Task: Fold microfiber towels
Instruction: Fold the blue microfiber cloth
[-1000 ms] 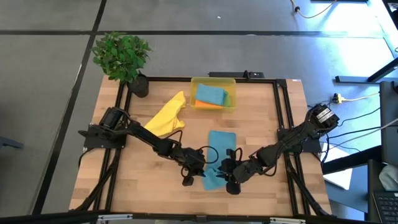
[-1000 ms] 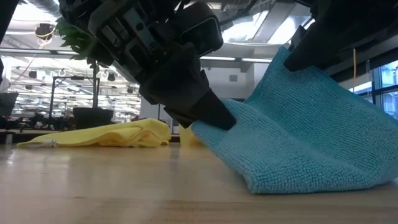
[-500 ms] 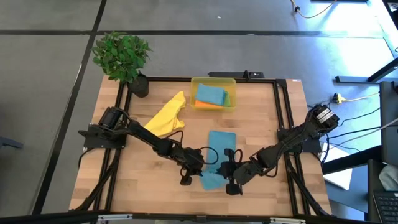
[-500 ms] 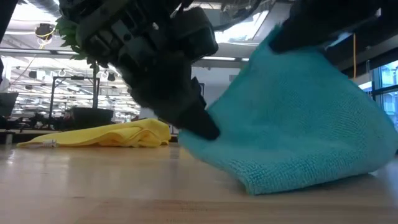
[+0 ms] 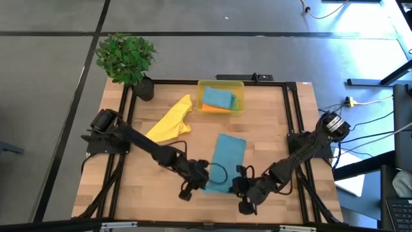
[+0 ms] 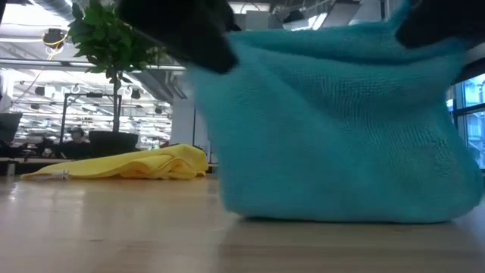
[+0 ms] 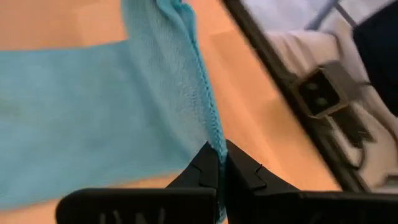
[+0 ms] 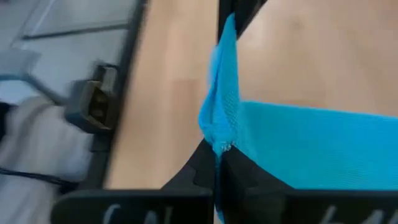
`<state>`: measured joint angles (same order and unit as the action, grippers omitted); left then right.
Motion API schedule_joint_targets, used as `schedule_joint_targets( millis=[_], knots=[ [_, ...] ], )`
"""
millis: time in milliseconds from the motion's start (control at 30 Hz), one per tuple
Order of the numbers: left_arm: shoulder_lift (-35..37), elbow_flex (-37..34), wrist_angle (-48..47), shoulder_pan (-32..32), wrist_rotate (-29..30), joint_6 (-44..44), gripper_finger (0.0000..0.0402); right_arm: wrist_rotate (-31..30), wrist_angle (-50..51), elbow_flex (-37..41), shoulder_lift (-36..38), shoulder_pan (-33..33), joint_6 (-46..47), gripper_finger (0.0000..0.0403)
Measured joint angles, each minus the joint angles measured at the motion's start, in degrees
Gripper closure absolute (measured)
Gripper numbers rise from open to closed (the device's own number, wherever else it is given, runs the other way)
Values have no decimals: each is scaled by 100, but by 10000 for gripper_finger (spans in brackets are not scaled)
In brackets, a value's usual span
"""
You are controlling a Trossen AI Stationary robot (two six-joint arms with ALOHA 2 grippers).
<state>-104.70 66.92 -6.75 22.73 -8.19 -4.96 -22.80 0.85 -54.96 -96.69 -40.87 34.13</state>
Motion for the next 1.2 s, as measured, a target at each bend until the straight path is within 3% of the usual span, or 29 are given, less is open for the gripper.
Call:
schedule_joint_targets(
  millis=[200,567,833,1000,1200],
  knots=[
    [-31,286,-403,340,10,221,401,557,-669,-7,-563,18,611,401],
    [-206,398,-245,53,-856,352,401,316,-480,-57,-444,-277,846,402],
    [-667,1076,-687,364,-957,548,401,492,-762,-84,-435,-544,960,402],
    [-593,1260,-919,248,-797,816,401,392,-82,-353,-436,-570,903,402],
    [-495,1269,-1213,-414,-876,1249,401,-46,1299,-519,-430,-603,1746,400]
  ],
)
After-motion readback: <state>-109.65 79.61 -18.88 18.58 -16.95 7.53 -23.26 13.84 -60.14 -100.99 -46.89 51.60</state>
